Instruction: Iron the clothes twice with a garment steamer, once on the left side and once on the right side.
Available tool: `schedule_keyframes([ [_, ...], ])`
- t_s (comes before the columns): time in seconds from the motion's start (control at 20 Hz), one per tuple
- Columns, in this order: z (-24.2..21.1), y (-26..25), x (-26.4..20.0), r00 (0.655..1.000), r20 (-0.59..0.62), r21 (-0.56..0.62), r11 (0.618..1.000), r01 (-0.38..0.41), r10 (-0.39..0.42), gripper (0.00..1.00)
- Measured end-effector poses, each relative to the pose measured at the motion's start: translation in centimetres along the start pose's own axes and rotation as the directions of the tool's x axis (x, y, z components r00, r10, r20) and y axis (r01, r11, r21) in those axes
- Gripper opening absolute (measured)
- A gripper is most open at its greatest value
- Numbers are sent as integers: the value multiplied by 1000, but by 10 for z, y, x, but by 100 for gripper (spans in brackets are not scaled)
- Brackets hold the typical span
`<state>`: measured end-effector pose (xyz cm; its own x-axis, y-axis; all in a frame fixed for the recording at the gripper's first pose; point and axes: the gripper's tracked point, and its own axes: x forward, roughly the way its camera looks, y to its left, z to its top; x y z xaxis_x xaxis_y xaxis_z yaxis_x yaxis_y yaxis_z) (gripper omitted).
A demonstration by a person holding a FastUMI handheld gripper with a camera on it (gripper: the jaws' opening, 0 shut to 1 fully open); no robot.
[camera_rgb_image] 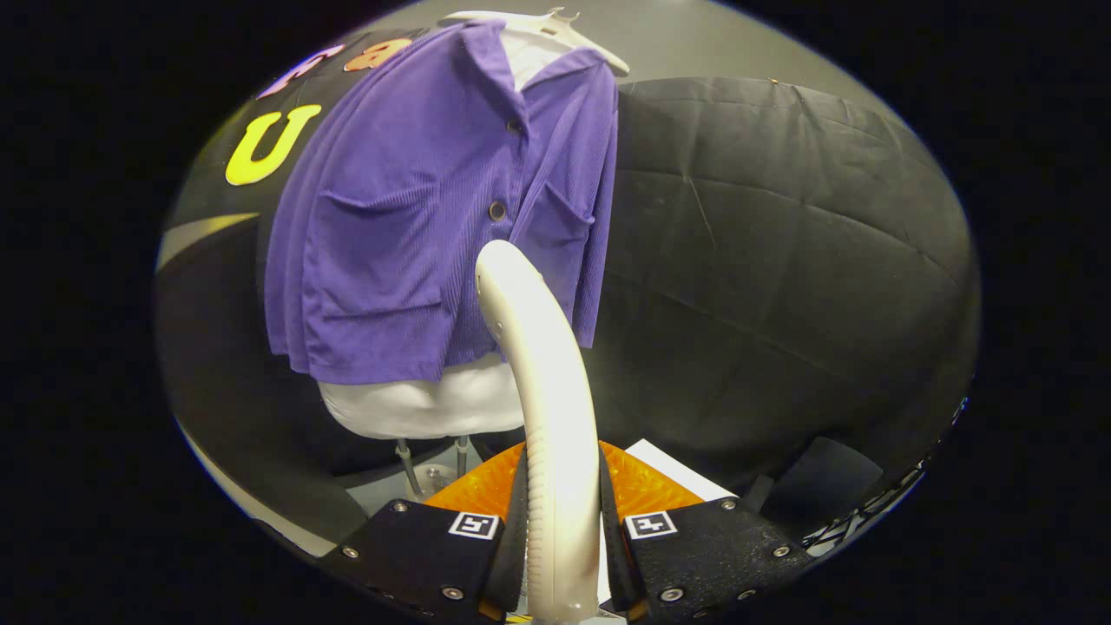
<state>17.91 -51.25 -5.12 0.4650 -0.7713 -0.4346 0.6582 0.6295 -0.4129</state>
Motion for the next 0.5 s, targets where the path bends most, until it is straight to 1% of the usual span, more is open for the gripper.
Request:
schedule_keyframes([
  [0.15, 21, -4, -51, 996, 56, 42, 997, -71, 69, 39],
  [0.3, 42, -2, -110, 979, 142, 51, 986, -156, 148, 39],
  [0.4, 56, 2, -146, 959, 199, 55, 975, -216, 202, 39],
  [0.5, 70, 12, -176, 927, 247, 81, 947, -311, 283, 38],
])
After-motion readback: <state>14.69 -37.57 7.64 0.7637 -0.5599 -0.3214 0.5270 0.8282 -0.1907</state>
